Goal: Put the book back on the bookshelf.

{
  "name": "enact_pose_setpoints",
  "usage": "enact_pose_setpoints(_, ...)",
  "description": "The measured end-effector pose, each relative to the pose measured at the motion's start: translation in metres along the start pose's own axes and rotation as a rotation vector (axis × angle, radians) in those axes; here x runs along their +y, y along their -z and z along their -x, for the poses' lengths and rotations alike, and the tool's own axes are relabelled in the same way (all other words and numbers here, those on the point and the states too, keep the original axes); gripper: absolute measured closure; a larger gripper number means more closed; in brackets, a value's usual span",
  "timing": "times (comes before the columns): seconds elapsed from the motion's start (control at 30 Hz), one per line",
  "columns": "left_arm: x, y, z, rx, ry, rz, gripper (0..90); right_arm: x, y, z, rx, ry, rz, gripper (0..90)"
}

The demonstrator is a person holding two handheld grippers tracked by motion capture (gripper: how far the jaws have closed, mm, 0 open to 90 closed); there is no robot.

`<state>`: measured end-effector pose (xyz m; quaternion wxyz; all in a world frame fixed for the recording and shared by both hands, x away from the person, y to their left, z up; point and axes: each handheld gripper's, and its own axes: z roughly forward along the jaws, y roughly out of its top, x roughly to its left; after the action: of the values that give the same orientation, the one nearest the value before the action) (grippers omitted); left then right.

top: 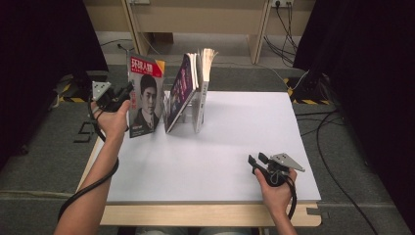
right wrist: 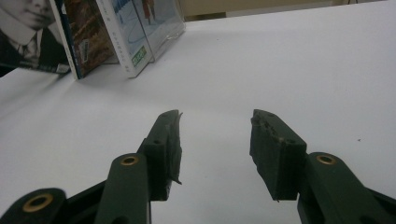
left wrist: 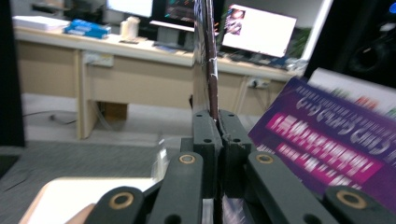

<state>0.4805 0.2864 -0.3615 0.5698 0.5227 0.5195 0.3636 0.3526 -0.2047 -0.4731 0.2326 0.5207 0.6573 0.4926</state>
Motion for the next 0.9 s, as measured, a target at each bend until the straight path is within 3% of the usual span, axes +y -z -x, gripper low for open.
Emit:
enact_pose_setpoints(0.13,-0.011,0.008,-0.003,-0.013,0.028,-0.006,86.7,0.0,0.0,0.001,-0.002,-0.001,-0.001,52.8)
enact_pose_setpoints(0.4,-0.021,0.017,0.001,-0.035,0.015,-0.019,86.0,0.0,0.0,0.0,0.002,0.002,-0.003,52.8)
enact_pose_setpoints(0.63,-0.03,0.016,0.003,-0.041,0.027,-0.043,84.5,-0.001,-0.001,0.0,0.006,-0.005,-0.007,52.7)
enact_pose_setpoints(0.9,-0.028,0.011,0.007,-0.057,0.038,-0.061,82.0,-0.001,-0.002,0.0,0.009,-0.003,-0.012,52.2)
